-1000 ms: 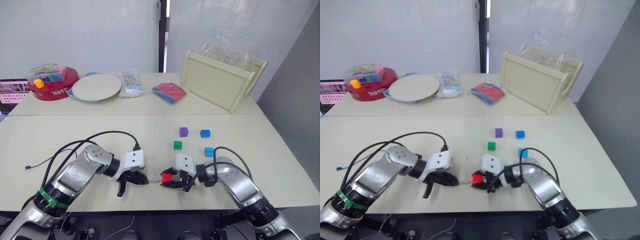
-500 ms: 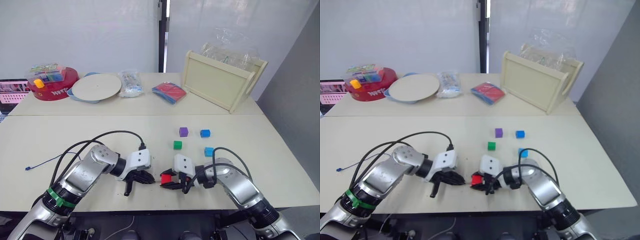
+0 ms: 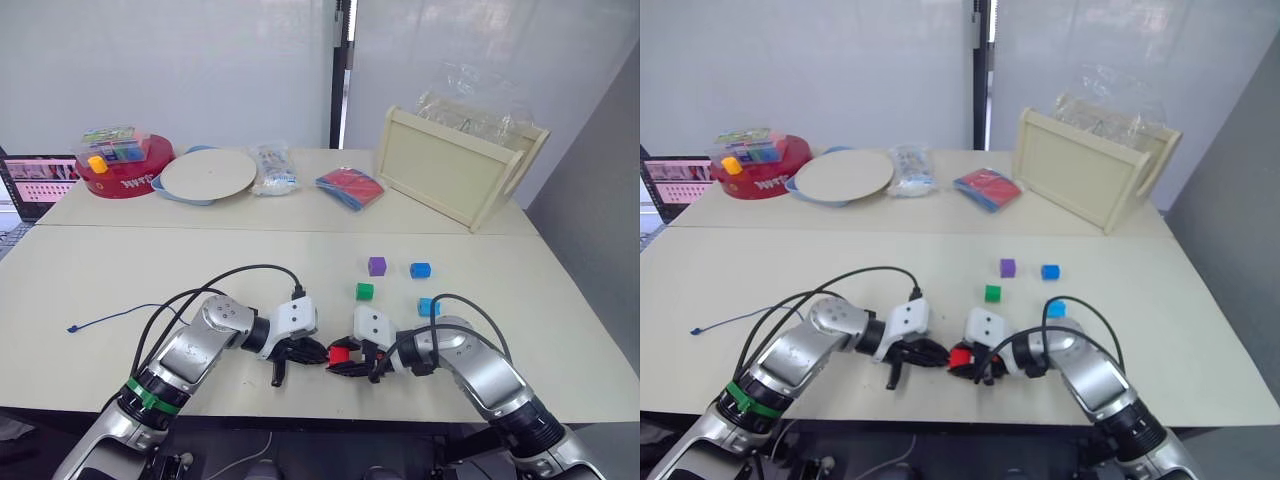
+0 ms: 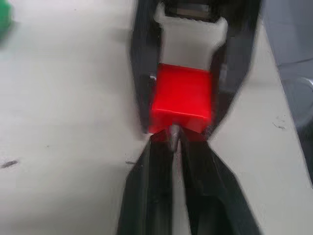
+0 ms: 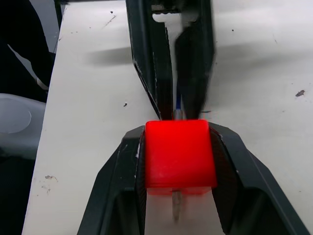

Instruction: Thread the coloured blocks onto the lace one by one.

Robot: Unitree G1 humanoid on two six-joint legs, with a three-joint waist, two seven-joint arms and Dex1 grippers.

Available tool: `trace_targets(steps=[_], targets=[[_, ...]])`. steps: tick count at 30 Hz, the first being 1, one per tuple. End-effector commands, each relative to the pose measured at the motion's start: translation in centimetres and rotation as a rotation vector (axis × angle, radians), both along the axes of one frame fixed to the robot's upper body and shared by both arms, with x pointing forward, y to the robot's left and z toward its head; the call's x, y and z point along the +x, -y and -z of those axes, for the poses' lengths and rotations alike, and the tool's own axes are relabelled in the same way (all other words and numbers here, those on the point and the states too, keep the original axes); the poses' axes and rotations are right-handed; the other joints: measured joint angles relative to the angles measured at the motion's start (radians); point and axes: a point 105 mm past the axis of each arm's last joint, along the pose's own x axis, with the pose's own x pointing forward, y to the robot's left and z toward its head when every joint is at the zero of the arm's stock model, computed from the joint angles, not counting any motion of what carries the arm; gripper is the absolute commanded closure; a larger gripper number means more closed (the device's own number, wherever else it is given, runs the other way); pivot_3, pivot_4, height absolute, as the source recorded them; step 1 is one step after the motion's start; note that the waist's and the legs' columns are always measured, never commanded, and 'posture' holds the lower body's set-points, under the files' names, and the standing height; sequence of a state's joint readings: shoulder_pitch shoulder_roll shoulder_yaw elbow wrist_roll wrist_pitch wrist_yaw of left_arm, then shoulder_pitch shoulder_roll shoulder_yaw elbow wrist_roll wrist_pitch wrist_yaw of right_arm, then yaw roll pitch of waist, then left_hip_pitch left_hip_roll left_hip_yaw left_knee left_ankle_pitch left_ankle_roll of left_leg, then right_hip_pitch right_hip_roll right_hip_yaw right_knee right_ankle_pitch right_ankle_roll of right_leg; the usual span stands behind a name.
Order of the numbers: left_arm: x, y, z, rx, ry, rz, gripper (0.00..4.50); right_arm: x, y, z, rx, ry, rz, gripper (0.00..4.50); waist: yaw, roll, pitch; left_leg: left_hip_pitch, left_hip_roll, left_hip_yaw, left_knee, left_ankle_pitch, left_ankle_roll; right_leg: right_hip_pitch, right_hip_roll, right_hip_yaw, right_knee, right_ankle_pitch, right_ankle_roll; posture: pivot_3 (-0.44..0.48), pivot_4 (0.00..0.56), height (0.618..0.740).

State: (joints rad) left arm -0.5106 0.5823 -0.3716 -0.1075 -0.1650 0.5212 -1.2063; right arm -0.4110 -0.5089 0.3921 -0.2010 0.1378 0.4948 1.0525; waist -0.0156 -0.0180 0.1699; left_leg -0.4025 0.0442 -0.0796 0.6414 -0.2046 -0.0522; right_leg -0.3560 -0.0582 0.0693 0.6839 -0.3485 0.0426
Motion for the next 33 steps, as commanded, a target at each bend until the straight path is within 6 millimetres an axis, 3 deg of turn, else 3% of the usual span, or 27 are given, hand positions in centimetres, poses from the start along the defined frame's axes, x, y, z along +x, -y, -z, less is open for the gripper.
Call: trace_targets(steps=[1,8,12,19,25,33], targets=[[-0.3,-0.8,-2.3,-0.025,0.062,0.036,2.58,-0.7,-0.5,0.5,0.0,-0.016,-0.018,3.31,-0.002,0.0,0.0,0.0,0.0,0.0,0.0,0.0,0.0,0.0,0.0,0.0,0.0,0.0,0.0,0.0,0.15,0.74],[-0.3,-3.9,-2.7,-0.003,0.067,-0.01,2.58,-0.6,-0.1,0.7,-0.007,-0.021,-0.005,3.31,-0.016,0.0,0.0,-0.001,0.001,0.0,-0.001,-0.001,0.001,-0.001,0.001,0.0,-0.002,0.0,0.0,0.0,0.15,0.74],[-0.5,-5.5,-1.2,0.05,0.059,-0.026,2.58,-0.5,0.0,0.6,-0.006,-0.021,-0.002,3.31,-0.017,0.0,0.0,-0.001,0.001,0.0,-0.001,-0.001,0.001,-0.001,0.001,0.0,-0.002,0.0,0.0,0.0,0.15,0.74],[-0.2,-5.8,1.3,0.073,0.076,-0.055,2.58,-0.2,0.1,0.3,-0.003,-0.015,0.006,3.31,-0.018,0.0,0.0,-0.001,0.001,0.0,-0.002,-0.001,0.001,-0.001,0.001,0.0,-0.002,0.0,0.0,0.0,0.15,0.74],[-0.2,-5.2,1.9,0.048,0.088,-0.026,4.4,-0.3,0.4,0.2,-0.007,-0.015,0.013,3.31,-0.014,0.0,0.0,-0.001,0.001,0.0,-0.002,-0.001,0.001,-0.001,0.0,0.0,-0.002,0.0,0.0,0.0,0.15,0.74],[-0.3,-3.7,1.3,-0.005,0.103,0.015,4.48,-0.3,0.4,0.1,-0.003,-0.017,0.026,3.31,-0.005,0.0,0.0,-0.001,0.001,0.0,-0.002,-0.001,0.002,-0.001,0.0,0.0,-0.003,0.0,0.0,0.0,0.15,0.74]])
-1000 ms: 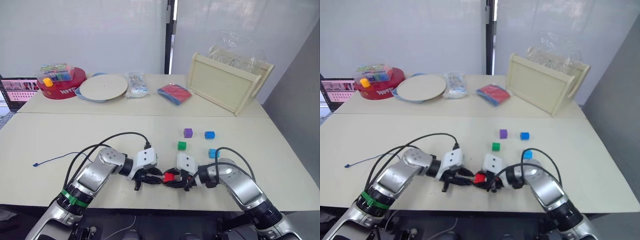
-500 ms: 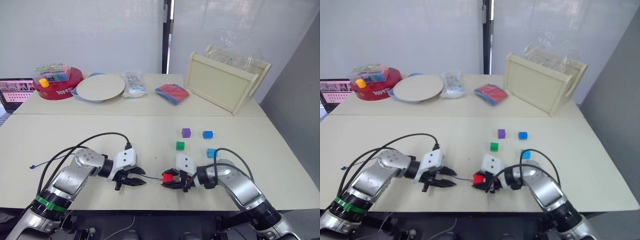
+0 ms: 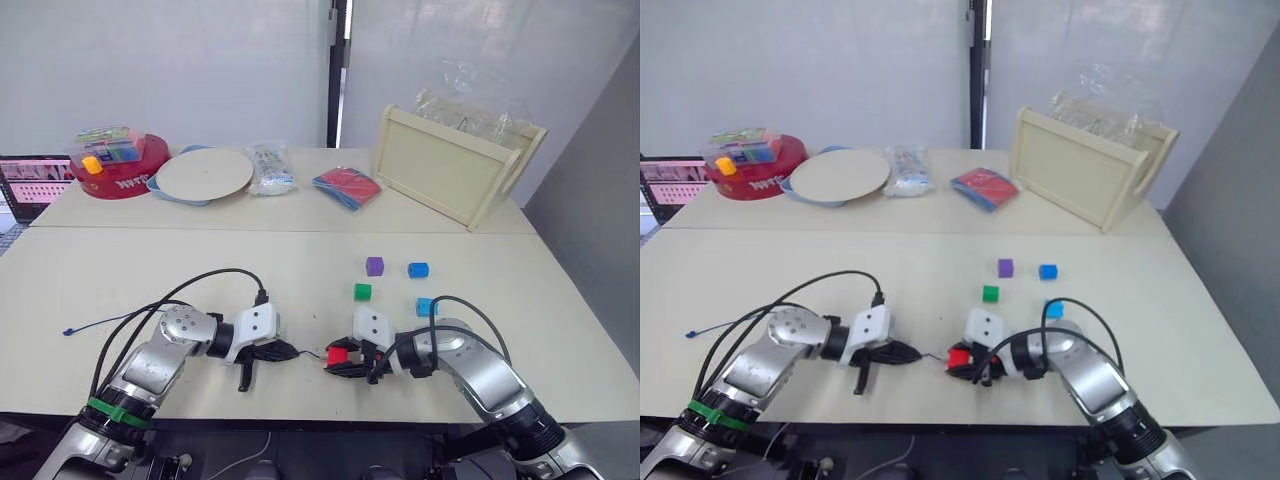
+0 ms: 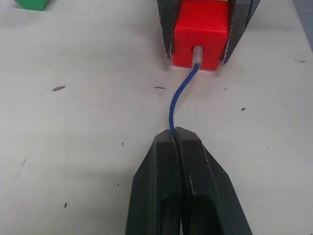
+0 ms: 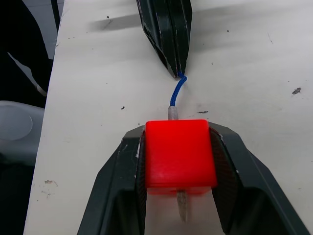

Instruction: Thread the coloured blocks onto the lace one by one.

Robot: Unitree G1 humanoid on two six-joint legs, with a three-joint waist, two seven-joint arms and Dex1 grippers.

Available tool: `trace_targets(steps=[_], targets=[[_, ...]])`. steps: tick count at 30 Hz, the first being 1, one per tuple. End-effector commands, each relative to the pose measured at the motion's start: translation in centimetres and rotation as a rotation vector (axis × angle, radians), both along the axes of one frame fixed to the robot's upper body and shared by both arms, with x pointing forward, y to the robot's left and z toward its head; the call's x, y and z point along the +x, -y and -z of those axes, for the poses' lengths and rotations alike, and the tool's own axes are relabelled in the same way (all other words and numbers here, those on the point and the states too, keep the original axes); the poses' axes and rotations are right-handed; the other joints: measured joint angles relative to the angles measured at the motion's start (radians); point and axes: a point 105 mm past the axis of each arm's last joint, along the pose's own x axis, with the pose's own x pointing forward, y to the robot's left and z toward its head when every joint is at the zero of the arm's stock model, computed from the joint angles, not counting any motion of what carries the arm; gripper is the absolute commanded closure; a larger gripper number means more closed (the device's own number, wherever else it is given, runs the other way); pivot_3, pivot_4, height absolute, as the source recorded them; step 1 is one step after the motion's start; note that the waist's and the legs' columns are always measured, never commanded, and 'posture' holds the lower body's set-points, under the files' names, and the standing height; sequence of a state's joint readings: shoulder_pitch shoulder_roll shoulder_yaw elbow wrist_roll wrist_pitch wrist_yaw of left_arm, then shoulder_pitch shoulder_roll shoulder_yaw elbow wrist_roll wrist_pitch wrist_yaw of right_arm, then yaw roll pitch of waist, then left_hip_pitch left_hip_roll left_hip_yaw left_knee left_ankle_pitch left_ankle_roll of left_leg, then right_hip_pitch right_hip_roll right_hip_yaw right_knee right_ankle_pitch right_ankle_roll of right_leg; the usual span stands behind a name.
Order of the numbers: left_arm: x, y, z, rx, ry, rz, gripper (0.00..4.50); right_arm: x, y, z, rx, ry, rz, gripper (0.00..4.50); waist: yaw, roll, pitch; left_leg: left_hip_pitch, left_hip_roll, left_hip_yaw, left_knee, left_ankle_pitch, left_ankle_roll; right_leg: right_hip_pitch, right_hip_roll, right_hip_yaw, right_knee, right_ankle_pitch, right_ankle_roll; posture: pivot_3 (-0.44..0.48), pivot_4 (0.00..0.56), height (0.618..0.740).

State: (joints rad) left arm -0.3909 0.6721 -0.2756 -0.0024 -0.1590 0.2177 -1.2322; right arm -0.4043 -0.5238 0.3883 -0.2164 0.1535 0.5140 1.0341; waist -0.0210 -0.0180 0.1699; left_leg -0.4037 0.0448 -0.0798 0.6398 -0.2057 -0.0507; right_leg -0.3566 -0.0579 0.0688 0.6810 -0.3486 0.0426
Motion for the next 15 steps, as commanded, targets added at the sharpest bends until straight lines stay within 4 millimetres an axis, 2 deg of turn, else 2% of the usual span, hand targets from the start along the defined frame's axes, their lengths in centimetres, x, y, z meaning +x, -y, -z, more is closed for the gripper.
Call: trace_targets(steps=[1,4,7,15], targets=[[-0.5,1.0,0.0,-0.005,-0.001,0.047,4.48,-0.3,0.0,0.2,-0.001,-0.01,0.006,3.31,0.0,0.0,0.0,0.0,0.0,0.0,0.0,0.0,0.0,0.0,0.0,0.0,0.0,0.0,0.0,0.0,0.15,0.74],[-0.6,2.3,-0.6,-0.034,0.012,0.075,4.48,-0.3,-0.1,0.2,0.001,-0.01,0.008,3.31,0.0,0.0,0.0,0.0,0.0,0.0,0.0,0.0,0.0,0.0,0.0,0.0,0.0,0.0,0.0,0.0,0.15,0.74],[-0.7,2.7,-0.8,-0.036,0.017,0.083,4.48,-0.3,-0.3,0.1,0.003,-0.008,0.008,3.31,0.0,0.0,0.0,0.0,0.0,0.0,0.0,0.0,0.0,0.0,0.0,0.0,0.0,0.0,0.0,0.0,0.15,0.74],[-0.9,0.9,-0.6,0.039,0.006,0.062,4.48,-0.3,-0.5,0.3,0.002,-0.011,0.009,3.31,-0.003,0.0,0.0,0.0,0.0,0.0,0.0,0.0,0.0,-0.001,0.0,0.0,0.0,0.0,0.0,0.0,0.15,0.74]])
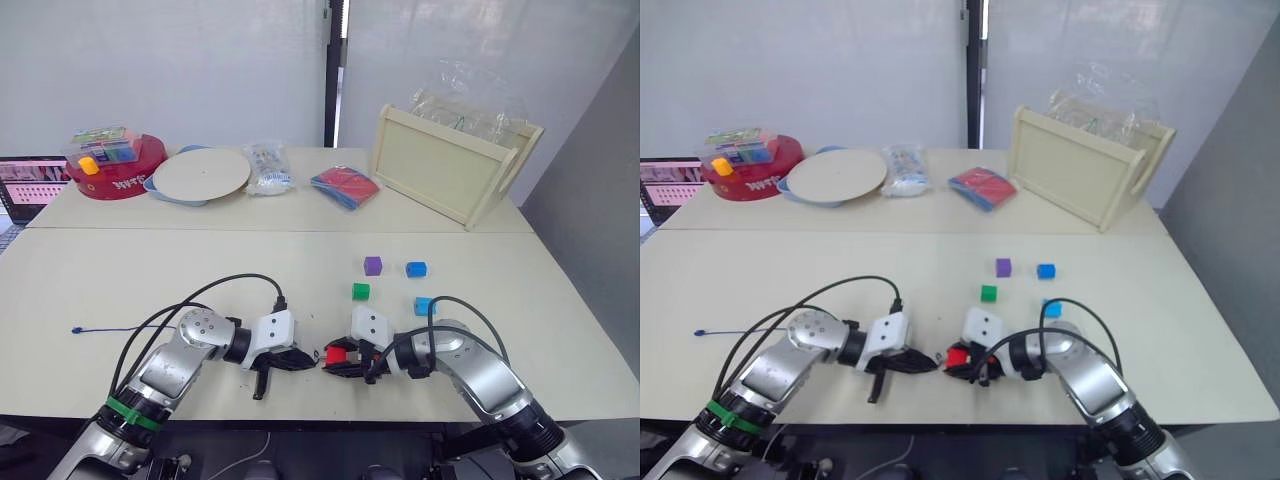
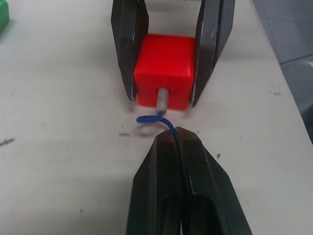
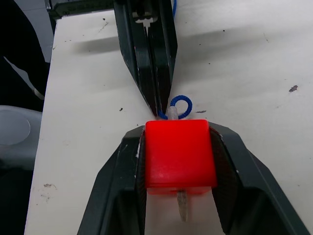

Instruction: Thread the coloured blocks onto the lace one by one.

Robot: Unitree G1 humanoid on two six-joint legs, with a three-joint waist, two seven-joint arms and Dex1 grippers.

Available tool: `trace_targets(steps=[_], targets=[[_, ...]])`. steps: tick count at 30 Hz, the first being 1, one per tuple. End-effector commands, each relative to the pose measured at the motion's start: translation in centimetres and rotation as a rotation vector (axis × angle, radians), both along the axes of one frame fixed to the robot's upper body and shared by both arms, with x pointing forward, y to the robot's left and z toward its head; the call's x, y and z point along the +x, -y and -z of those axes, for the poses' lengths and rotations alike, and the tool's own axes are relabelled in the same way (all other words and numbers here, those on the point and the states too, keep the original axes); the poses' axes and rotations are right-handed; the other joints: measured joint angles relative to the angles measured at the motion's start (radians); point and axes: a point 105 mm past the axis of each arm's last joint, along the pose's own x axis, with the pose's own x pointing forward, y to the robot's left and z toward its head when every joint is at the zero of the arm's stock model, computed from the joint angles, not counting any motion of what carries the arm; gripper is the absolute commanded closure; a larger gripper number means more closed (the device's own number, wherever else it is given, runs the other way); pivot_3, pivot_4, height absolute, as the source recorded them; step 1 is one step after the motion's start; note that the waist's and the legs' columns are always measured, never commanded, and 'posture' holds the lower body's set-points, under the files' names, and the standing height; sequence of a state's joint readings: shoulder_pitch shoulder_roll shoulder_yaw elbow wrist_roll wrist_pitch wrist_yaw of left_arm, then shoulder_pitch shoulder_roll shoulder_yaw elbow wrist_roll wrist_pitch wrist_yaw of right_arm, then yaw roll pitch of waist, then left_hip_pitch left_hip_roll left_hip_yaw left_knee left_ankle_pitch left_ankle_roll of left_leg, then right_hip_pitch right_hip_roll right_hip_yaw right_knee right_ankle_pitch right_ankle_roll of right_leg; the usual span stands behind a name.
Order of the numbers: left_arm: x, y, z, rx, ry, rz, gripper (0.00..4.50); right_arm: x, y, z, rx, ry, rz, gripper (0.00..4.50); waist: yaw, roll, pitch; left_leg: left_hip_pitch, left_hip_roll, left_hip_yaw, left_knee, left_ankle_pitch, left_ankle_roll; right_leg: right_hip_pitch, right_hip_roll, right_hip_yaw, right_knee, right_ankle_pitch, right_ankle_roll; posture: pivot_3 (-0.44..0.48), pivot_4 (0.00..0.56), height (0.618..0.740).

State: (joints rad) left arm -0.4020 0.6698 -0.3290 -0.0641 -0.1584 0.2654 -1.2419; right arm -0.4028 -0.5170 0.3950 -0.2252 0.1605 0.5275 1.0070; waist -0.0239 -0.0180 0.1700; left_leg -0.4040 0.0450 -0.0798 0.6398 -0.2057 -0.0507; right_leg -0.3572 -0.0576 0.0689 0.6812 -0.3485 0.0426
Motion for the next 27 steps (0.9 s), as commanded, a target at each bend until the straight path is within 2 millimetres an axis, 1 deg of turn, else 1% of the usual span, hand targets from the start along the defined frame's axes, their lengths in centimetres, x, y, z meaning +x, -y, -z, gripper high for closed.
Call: trace_targets(steps=[1,5,9,10,11,12,13,14,15,17,19,20,27], targets=[[0.1,-0.9,-0.7,0.03,0.03,-0.009,4.48,-0.3,-0.2,0.3,-0.006,-0.011,-0.006,3.31,0.0,0.0,0.0,0.0,0.0,0.0,0.0,0.0,0.0,0.0,0.0,0.0,0.0,0.0,0.0,0.0,0.15,0.74],[0.5,-1.9,-0.9,0.051,0.037,-0.04,4.48,-0.4,-0.3,0.4,-0.007,-0.013,-0.008,3.31,-0.003,0.0,0.0,0.0,0.0,0.0,0.0,0.0,0.0,0.0,0.0,0.0,0.0,0.0,0.0,0.0,0.15,0.74],[0.7,-2.4,-1.3,0.057,0.045,-0.049,3.39,-0.3,-0.3,0.4,-0.007,-0.012,-0.01,3.31,-0.004,0.0,0.0,0.0,0.0,0.0,0.0,0.0,0.0,0.0,0.0,0.0,0.0,0.0,0.0,0.0,0.15,0.74],[0.7,-2.5,-1.3,0.057,0.046,-0.049,2.98,-0.3,-0.3,0.4,-0.007,-0.011,-0.009,3.31,-0.005,0.0,0.0,0.0,0.0,0.0,0.0,0.0,0.0,0.0,0.0,0.0,0.0,0.0,0.0,0.0,0.15,0.74],[0.7,-2.5,-1.3,0.057,0.046,-0.049,2.74,-0.3,-0.4,0.4,-0.007,-0.01,-0.009,3.31,-0.005,0.0,0.0,0.0,0.0,0.0,0.0,0.0,0.0,0.0,0.0,0.0,0.0,0.0,0.0,0.0,0.15,0.74],[0.7,-2.5,-1.4,0.059,0.048,-0.048,2.35,-0.3,-0.4,0.4,-0.007,-0.01,-0.009,3.31,-0.005,0.0,0.0,0.0,0.0,0.0,0.0,0.0,0.0,0.0,0.0,0.0,0.0,0.0,0.0,0.0,0.15,0.74],[0.7,-2.6,-1.4,0.068,0.056,-0.049,2.09,-0.3,-0.4,0.4,-0.007,-0.009,-0.009,3.31,-0.005,0.0,0.0,0.0,0.0,0.0,0.0,0.0,0.0,0.0,0.0,0.0,0.0,0.0,0.0,0.0,0.15,0.74],[0.8,-2.6,-1.5,0.074,0.062,-0.049,1.71,-0.3,-0.4,0.4,-0.007,-0.009,-0.009,3.31,-0.005,0.0,0.0,0.0,0.0,0.0,0.0,0.0,0.0,0.0,0.0,0.0,0.0,0.0,0.0,0.0,0.15,0.74],[0.9,-2.7,-1.6,0.078,0.068,-0.046,1.43,-0.3,-0.4,0.4,-0.006,-0.009,-0.009,3.31,-0.005,0.0,0.0,0.0,0.0,0.0,0.0,0.0,0.0,0.0,0.0,0.0,0.0,0.0,0.0,0.0,0.15,0.74],[1.2,-2.4,-2.3,0.062,0.091,-0.043,1.43,-0.3,-0.4,0.4,-0.006,-0.01,-0.009,3.31,-0.006,0.0,0.0,0.0,0.0,0.0,0.0,0.0,0.0,0.0,0.0,0.0,0.0,0.0,0.0,0.0,0.15,0.74],[1.1,-1.4,-3.1,0.011,0.099,-0.009,1.43,-0.3,-0.4,0.5,-0.006,-0.011,-0.006,3.31,-0.006,0.0,0.0,0.0,0.0,0.0,0.0,0.0,0.0,0.0,0.0,0.0,0.0,0.0,0.0,0.0,0.15,0.74],[1.0,-1.0,-3.3,-0.012,0.089,0.001,1.43,-0.3,-0.4,0.5,-0.005,-0.011,-0.005,3.31,-0.006,0.0,0.0,0.0,0.0,0.0,0.0,0.0,0.0,0.0,0.0,0.0,0.0,0.0,0.0,0.0,0.15,0.74],[0.7,0.1,-2.8,-0.052,0.048,0.039,1.43,-0.4,-0.2,0.5,-0.007,-0.011,0.005,3.31,-0.015,0.0,0.0,0.0,0.0,0.0,0.0,0.0,0.0,0.0,0.0,0.0,0.0,0.0,0.0,0.0,0.15,0.74]])
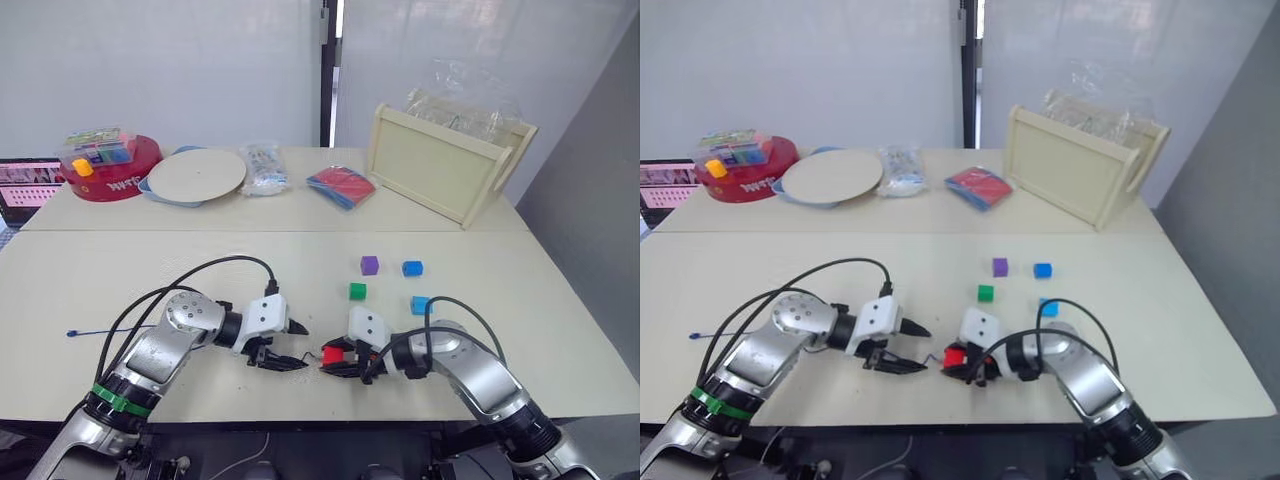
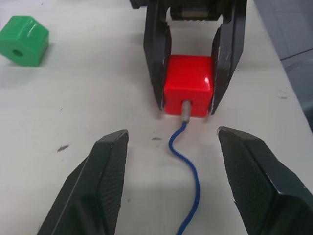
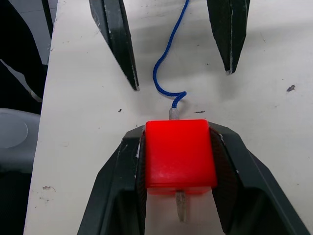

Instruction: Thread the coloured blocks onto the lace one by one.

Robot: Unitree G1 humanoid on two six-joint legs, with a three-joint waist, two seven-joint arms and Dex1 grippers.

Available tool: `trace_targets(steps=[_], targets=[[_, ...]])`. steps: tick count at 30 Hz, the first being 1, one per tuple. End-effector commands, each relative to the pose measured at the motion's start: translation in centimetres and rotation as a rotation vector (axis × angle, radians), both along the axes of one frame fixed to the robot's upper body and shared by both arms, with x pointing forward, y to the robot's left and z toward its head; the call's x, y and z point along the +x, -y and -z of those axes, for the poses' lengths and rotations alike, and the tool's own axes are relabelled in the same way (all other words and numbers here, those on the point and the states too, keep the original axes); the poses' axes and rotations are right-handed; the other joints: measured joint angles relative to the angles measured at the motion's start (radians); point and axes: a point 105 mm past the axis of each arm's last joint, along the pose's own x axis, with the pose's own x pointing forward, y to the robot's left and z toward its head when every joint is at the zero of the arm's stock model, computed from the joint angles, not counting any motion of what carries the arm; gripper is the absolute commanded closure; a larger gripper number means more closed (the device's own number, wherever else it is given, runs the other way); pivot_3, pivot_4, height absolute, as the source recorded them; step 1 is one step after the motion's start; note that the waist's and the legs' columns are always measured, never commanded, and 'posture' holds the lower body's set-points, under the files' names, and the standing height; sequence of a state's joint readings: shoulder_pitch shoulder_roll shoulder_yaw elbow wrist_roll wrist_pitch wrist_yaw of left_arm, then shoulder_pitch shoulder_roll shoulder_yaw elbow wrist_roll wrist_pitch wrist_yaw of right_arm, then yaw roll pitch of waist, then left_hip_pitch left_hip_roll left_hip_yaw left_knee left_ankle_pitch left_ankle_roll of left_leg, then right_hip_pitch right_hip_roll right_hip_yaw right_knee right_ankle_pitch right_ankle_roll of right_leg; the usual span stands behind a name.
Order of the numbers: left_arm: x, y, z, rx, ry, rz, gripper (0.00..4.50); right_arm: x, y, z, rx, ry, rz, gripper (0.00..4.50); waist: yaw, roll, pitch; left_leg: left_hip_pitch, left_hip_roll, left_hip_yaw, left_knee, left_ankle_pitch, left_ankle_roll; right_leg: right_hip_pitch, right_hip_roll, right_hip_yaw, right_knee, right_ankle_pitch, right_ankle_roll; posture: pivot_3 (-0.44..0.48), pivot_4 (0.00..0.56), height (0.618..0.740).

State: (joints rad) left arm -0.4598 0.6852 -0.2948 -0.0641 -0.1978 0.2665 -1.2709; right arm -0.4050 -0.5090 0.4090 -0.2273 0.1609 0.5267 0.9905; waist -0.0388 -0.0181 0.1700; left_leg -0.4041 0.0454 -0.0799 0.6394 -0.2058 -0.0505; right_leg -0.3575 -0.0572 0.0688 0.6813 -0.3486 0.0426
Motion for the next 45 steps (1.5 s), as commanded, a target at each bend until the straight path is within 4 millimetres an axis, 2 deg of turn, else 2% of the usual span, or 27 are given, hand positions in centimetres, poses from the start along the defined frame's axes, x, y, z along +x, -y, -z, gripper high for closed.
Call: trace_targets(steps=[1,4,11,19,28,36,39,45], targets=[[-0.1,0.3,-0.3,-0.023,-0.002,0.024,1.43,-0.4,0.3,0.4,-0.011,-0.016,0.01,3.31,0.0,0.0,0.0,0.0,0.0,0.0,0.0,0.0,0.0,0.0,0.0,0.0,0.0,0.0,0.0,0.0,0.15,0.74],[-0.1,0.8,0.3,-0.021,-0.008,0.037,2.25,-0.3,0.4,0.4,-0.012,-0.015,0.017,3.31,0.0,0.0,0.0,0.0,0.0,0.0,0.0,0.0,0.0,0.0,0.0,0.0,0.0,0.0,0.0,0.0,0.15,0.74],[0.1,1.4,1.0,-0.009,-0.014,0.057,4.48,-0.4,0.5,0.2,-0.01,-0.013,0.029,3.31,0.001,0.0,0.0,0.0,0.0,0.0,0.0,0.0,0.0,0.0,0.0,0.0,0.0,0.0,0.0,0.0,0.15,0.74],[0.1,1.8,1.1,-0.006,-0.014,0.058,4.48,-0.4,0.5,0.2,-0.008,-0.013,0.037,3.31,0.002,0.0,0.0,0.0,0.0,0.0,0.0,0.0,0.0,0.0,0.0,0.0,0.0,0.0,0.0,0.0,0.15,0.74],[0.3,4.0,1.1,-0.018,-0.008,0.076,4.48,-0.4,0.4,0.1,-0.004,-0.013,0.036,3.31,0.007,0.0,0.0,-0.001,-0.001,0.0,0.0,0.0,0.0,0.0,-0.001,0.0,-0.001,0.0,0.0,0.0,0.15,0.74],[0.4,2.5,0.5,0.003,-0.02,0.043,4.48,-0.5,0.3,0.2,-0.002,-0.021,0.038,3.31,0.01,0.0,0.0,0.0,-0.001,0.0,0.0,0.0,0.0,0.0,-0.001,0.0,-0.001,0.0,0.0,0.0,0.15,0.74],[0.3,1.8,0.0,0.006,-0.042,0.025,3.64,-0.5,0.3,0.2,-0.001,-0.025,0.041,3.31,0.009,0.0,0.0,0.0,-0.001,0.0,0.0,0.0,0.0,0.0,-0.001,0.0,-0.001,0.0,0.0,0.0,0.15,0.74],[-0.2,0.7,-1.3,0.024,-0.055,0.016,1.68,-0.5,0.6,0.1,0.001,-0.03,0.049,3.31,0.006,0.0,0.0,-0.001,-0.001,0.0,0.0,0.0,0.0,0.0,-0.001,0.0,-0.001,0.0,0.0,0.0,0.15,0.74]])
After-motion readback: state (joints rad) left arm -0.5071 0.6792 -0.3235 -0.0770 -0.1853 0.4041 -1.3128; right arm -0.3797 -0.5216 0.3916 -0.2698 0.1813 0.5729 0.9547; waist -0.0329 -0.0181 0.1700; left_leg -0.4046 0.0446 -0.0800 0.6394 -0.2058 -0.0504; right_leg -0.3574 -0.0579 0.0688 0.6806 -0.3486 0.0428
